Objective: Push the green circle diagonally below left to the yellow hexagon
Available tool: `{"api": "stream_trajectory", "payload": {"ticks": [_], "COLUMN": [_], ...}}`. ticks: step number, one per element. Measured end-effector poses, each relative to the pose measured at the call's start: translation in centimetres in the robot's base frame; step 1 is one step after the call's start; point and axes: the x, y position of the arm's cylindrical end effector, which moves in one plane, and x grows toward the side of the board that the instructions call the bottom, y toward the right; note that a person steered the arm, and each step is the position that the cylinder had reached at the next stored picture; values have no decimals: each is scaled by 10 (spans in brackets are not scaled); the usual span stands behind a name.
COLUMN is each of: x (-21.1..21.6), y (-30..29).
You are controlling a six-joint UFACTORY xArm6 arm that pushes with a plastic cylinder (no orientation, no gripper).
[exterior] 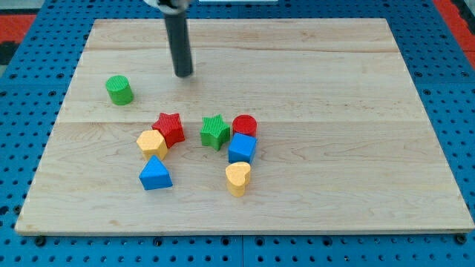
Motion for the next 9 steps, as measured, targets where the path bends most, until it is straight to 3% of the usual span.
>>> {"api": "stream_trajectory", "payload": {"ticks": [1, 2, 4, 5, 6, 7, 8, 9], "x": [16, 97, 15, 78, 102, 122, 207, 242], "y": [-44, -46, -58, -106, -122, -121, -102, -101]}}
